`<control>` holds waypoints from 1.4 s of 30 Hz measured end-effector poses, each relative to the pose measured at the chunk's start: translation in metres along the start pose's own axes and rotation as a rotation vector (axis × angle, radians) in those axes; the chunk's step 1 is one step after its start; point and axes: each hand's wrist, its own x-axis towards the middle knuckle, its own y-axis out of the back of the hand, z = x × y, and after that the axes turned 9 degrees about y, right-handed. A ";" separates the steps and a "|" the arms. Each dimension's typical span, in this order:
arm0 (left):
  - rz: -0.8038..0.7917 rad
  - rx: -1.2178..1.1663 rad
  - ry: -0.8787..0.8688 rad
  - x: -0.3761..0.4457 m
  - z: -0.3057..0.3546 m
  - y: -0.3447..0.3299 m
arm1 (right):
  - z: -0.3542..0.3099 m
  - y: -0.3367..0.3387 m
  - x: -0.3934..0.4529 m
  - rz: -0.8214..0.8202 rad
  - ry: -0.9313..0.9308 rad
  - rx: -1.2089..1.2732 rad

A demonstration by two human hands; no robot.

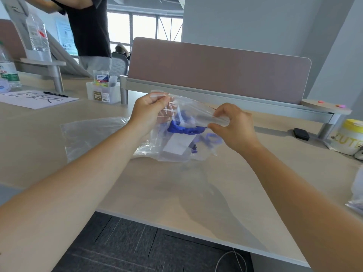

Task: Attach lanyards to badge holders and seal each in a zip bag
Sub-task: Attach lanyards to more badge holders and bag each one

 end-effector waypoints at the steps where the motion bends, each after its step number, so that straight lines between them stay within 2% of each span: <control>1: 0.008 0.001 0.007 0.001 -0.001 0.002 | 0.003 0.001 0.001 0.000 -0.023 0.013; 4: 0.035 -0.015 0.035 0.003 -0.002 0.009 | 0.011 0.002 0.002 0.050 -0.118 0.135; 8: 0.045 -0.046 0.087 0.003 -0.003 0.013 | 0.014 -0.002 0.001 0.131 -0.242 0.514; 12: 0.054 -0.077 0.118 0.003 -0.001 0.018 | 0.020 -0.022 -0.007 -0.035 -0.405 0.815; 19: 0.051 -0.074 0.221 -0.004 -0.013 0.038 | 0.022 -0.047 -0.001 0.083 -0.467 0.820; 23: -0.030 0.066 0.292 -0.018 -0.036 0.049 | 0.022 -0.048 0.007 0.146 -0.496 0.770; 30: 0.082 0.101 0.195 -0.014 -0.023 0.033 | 0.012 -0.027 0.009 0.198 -0.443 0.706; 33: 0.082 0.116 0.124 -0.009 -0.008 0.017 | 0.010 -0.006 0.008 0.181 -0.432 0.636; 37: 0.087 0.124 0.065 -0.006 0.005 -0.010 | 0.012 0.027 -0.001 0.077 -0.422 0.711; 40: 0.046 0.158 0.053 -0.007 0.011 -0.032 | 0.022 0.044 -0.015 0.006 -0.398 0.676; 42: 0.021 0.185 0.043 -0.009 0.015 -0.046 | 0.029 0.054 -0.024 0.021 -0.404 0.642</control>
